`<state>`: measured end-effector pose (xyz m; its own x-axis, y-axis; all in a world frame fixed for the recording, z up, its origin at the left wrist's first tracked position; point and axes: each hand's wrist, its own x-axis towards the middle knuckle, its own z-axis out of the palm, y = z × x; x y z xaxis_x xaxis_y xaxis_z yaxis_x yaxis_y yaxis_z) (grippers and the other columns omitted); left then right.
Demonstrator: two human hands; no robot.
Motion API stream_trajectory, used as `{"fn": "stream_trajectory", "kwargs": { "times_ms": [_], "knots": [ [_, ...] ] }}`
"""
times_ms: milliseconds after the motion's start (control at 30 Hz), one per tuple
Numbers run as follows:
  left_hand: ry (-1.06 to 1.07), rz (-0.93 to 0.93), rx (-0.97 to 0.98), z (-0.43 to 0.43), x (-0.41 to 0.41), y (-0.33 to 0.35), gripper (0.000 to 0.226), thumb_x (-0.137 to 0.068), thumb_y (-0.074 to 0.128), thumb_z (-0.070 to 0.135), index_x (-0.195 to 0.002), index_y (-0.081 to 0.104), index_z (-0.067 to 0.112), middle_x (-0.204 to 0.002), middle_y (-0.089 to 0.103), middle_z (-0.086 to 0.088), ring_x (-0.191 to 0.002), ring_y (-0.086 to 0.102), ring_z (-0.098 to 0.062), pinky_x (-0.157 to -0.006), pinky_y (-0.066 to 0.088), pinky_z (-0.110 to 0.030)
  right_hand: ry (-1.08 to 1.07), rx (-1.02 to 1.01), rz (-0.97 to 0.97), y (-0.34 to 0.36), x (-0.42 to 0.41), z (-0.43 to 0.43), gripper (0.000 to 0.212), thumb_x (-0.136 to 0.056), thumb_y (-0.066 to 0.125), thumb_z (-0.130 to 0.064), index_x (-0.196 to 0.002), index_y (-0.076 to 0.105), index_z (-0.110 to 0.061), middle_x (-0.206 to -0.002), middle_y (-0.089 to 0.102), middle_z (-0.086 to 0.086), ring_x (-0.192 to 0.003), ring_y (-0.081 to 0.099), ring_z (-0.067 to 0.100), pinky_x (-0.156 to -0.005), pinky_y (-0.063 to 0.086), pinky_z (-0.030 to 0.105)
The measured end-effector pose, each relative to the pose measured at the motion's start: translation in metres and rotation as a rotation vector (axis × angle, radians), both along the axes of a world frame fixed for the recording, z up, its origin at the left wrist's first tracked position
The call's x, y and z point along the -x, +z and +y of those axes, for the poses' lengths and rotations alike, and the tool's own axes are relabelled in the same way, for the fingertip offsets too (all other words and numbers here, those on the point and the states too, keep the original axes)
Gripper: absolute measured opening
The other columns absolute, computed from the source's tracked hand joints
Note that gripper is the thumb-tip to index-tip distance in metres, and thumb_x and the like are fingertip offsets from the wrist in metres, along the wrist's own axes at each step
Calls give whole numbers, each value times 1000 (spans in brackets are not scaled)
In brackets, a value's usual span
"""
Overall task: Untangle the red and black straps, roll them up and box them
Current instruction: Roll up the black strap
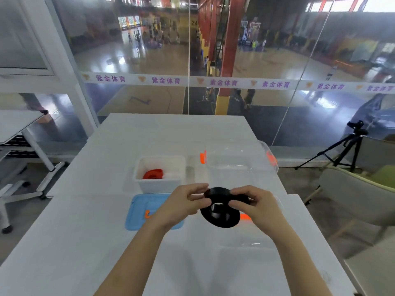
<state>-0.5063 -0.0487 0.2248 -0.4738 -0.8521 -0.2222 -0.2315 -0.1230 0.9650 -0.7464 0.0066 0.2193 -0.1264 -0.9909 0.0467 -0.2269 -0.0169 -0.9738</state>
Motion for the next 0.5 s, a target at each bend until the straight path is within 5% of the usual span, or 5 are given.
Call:
{"fn": "stream_trajectory", "kwargs": {
  "times_ms": [133, 233, 367, 500],
  "knots": [
    [-123, -41, 69, 2, 0, -2, 21, -94, 67, 15, -108, 77, 26, -89, 73, -11, -82, 67, -14, -82, 59, -40, 27, -23, -6, -7, -14, 6, 29, -81, 86, -1, -87, 81, -29, -95, 80, -2, -89, 77, 19, -88, 64, 37],
    [-135, -14, 55, 2, -6, -7, 16, -95, 66, 17, -106, 77, 22, -99, 74, -19, -96, 74, -30, -94, 61, -50, -12, -10, -74, -12, -19, 10, 30, -79, 86, 4, -86, 79, -24, -94, 79, 3, -87, 75, 20, -87, 62, 40],
    [-123, 75, 2, 4, -8, -13, 22, -98, 63, 12, -113, 77, 20, -107, 76, -18, -106, 74, -30, -90, 64, -39, -102, 43, -137, -17, -21, 14, 32, -77, 84, 10, -84, 74, -19, -96, 77, 10, -89, 73, 20, -82, 61, 32],
    [-4, 202, -58, 3, -1, -23, 23, -101, 62, 10, -114, 78, 20, -110, 74, -21, -107, 72, -34, -87, 65, -40, -139, 105, -64, -24, -20, 18, 30, -82, 82, 6, -95, 79, -20, -103, 77, 0, -102, 73, 19, -83, 60, 26]
  ]
}}
